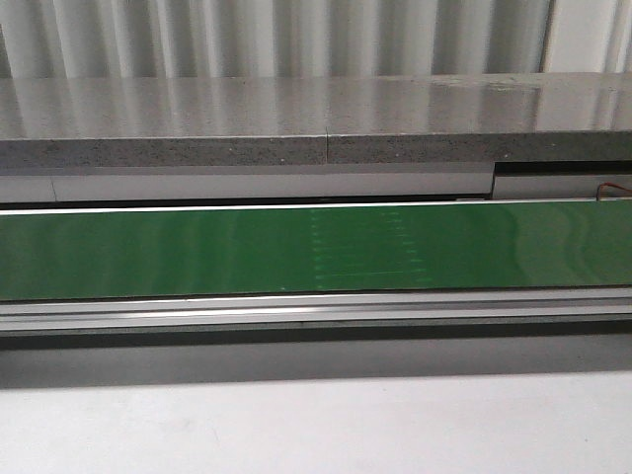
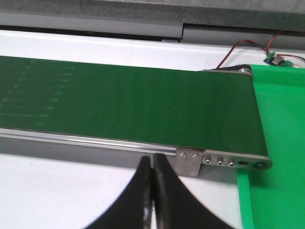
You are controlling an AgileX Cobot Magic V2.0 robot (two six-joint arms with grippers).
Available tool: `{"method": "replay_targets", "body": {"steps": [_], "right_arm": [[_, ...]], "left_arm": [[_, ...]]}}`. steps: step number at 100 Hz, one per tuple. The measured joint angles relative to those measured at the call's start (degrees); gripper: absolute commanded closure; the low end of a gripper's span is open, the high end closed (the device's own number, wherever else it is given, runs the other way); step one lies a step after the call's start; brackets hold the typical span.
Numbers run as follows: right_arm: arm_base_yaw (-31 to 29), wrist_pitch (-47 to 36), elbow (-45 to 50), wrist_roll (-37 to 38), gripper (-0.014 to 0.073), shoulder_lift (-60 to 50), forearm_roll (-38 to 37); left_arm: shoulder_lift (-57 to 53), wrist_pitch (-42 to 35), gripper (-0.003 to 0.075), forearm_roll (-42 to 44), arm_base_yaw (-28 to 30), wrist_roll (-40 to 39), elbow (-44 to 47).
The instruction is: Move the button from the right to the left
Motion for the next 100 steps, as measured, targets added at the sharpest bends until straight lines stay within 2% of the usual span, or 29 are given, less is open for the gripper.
{"method": "replay_targets", "body": {"steps": [19, 33, 57, 69, 100], "right_arm": [[0.0, -0.11, 0.1, 0.0, 0.066, 0.0, -0.11], [-0.58, -3.5, 1.33, 0.0, 0.066, 0.0, -0.52], [-5.16, -20.71, 9.87, 0.0, 0.066, -3.58, -1.22], [-8.31, -26.15, 14.71, 0.0, 0.066, -6.91, -1.29], [-12.42, -27.41, 24.25, 0.0, 0.066, -16.08, -1.43]], "left_arm": [[0.0, 0.0, 0.0741, 0.0, 0.0, 0.0, 0.0], [0.0, 0.0, 0.0741, 0.0, 0.0, 0.0, 0.0], [0.0, 0.0, 0.0741, 0.0, 0.0, 0.0, 0.0], [0.0, 0.0, 0.0741, 0.0, 0.0, 0.0, 0.0], [0.0, 0.0, 0.0741, 0.0, 0.0, 0.0, 0.0]]}}
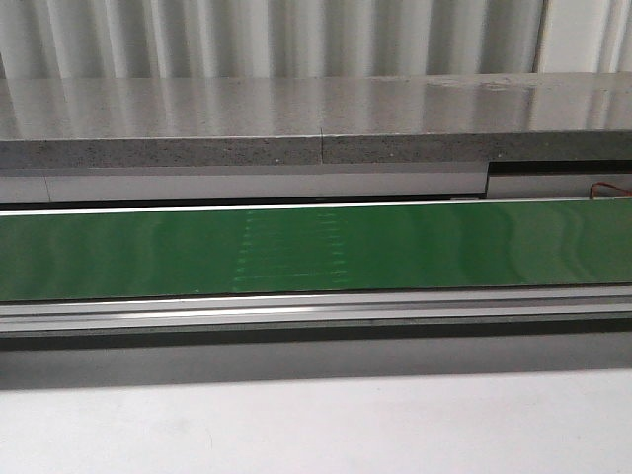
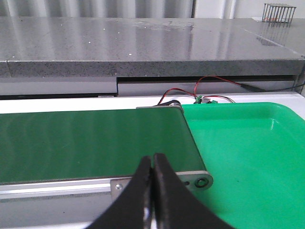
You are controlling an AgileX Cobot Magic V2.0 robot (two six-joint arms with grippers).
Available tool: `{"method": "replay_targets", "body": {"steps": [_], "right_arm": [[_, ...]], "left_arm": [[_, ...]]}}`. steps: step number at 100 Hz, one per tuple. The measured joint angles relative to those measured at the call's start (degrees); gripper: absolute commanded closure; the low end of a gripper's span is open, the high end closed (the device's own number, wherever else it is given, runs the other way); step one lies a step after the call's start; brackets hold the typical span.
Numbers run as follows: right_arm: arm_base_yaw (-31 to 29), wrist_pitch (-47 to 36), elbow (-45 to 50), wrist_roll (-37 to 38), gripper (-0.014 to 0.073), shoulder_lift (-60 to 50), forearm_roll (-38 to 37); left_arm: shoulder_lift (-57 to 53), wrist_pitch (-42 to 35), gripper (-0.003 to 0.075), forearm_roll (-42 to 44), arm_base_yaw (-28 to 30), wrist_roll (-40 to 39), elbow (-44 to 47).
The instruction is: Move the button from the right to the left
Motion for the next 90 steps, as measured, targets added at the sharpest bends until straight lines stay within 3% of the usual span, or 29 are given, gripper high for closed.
{"method": "replay_targets", "body": {"steps": [90], "right_arm": [[-0.1, 2.99, 0.65, 0.0, 0.066, -3.38, -0.04]], "left_arm": [[0.0, -0.1, 0.0741, 0.0, 0.0, 0.0, 0.0]]}}
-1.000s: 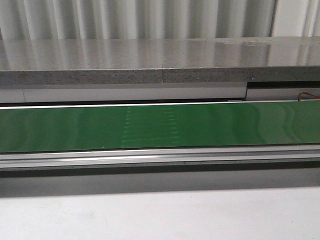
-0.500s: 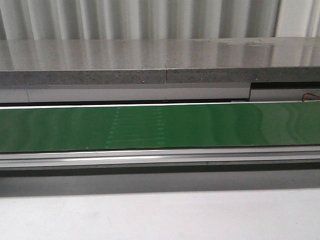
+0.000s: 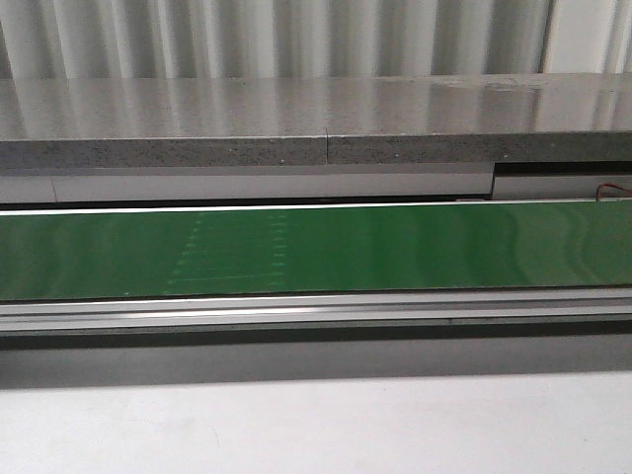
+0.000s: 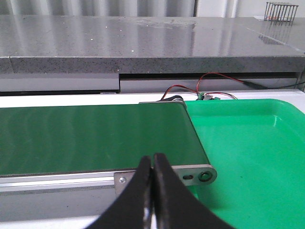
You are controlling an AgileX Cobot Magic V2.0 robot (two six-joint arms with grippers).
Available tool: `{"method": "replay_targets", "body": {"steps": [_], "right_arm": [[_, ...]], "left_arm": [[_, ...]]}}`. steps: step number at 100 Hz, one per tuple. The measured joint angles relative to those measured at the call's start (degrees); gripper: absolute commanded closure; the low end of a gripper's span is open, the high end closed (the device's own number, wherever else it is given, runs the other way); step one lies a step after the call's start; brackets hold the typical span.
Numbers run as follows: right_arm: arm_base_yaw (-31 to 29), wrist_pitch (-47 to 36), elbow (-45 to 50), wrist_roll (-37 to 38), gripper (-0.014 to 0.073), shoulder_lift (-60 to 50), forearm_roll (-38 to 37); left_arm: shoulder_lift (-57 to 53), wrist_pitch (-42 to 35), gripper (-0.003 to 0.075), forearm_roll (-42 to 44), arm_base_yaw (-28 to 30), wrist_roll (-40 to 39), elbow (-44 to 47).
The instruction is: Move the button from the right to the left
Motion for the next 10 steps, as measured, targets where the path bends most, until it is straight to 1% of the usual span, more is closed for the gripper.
{"method": "replay_targets", "body": {"steps": [10], "right_arm": [[0.0, 0.0, 0.0, 0.0, 0.066, 0.0, 0.0]], "left_arm": [[0.0, 0.0, 0.0741, 0.0, 0.0, 0.0, 0.0]]}}
